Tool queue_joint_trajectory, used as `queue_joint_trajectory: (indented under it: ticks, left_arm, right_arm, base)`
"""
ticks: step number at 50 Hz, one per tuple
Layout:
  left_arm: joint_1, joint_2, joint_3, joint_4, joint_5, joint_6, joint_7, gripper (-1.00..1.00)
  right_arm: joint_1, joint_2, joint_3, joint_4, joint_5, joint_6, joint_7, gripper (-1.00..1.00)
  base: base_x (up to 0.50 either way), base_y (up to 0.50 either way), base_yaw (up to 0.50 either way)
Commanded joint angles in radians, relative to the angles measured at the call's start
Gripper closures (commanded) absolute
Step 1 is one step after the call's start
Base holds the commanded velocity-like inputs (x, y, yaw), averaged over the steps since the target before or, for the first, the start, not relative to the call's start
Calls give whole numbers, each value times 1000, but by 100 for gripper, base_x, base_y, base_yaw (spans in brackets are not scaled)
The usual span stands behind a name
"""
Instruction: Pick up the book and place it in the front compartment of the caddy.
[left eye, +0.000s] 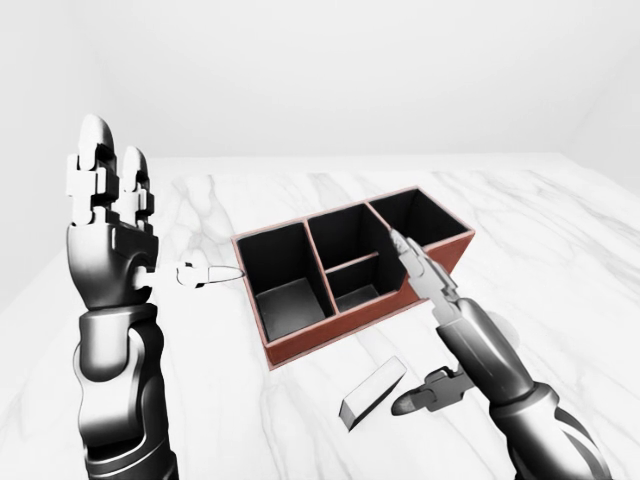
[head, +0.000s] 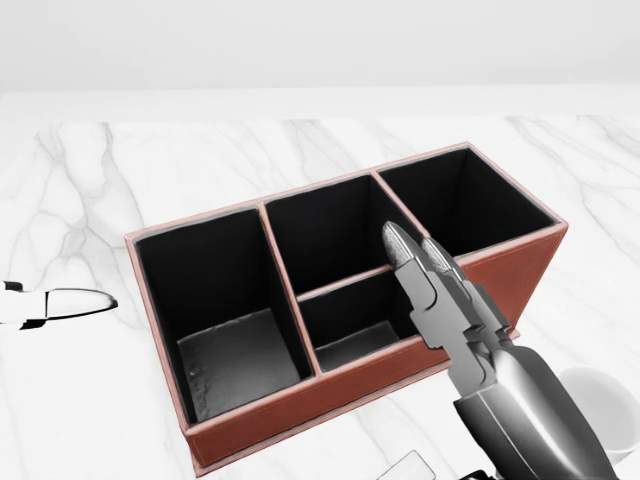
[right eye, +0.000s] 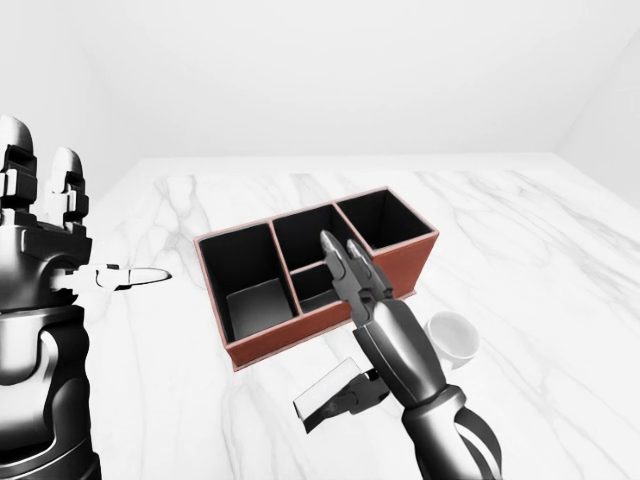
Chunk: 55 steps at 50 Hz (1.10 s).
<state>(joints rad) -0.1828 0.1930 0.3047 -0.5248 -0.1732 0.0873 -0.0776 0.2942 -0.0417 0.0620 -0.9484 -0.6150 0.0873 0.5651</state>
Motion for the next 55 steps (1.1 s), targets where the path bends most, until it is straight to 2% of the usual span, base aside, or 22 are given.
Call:
queue_joint_trajectory:
  ticks: [1,55]
  left_arm:
    - [-1,1,0,0,-1,0,1,-100]
    - [-7,6,5,1,-7,0,4,-100]
  right_arm:
    - [14,-1,1,40,-9,0,-20,-100]
    - [87,-15,34,192,-108,0,-130,-100]
  base:
    - [0,0,0]
    - [0,0,0]
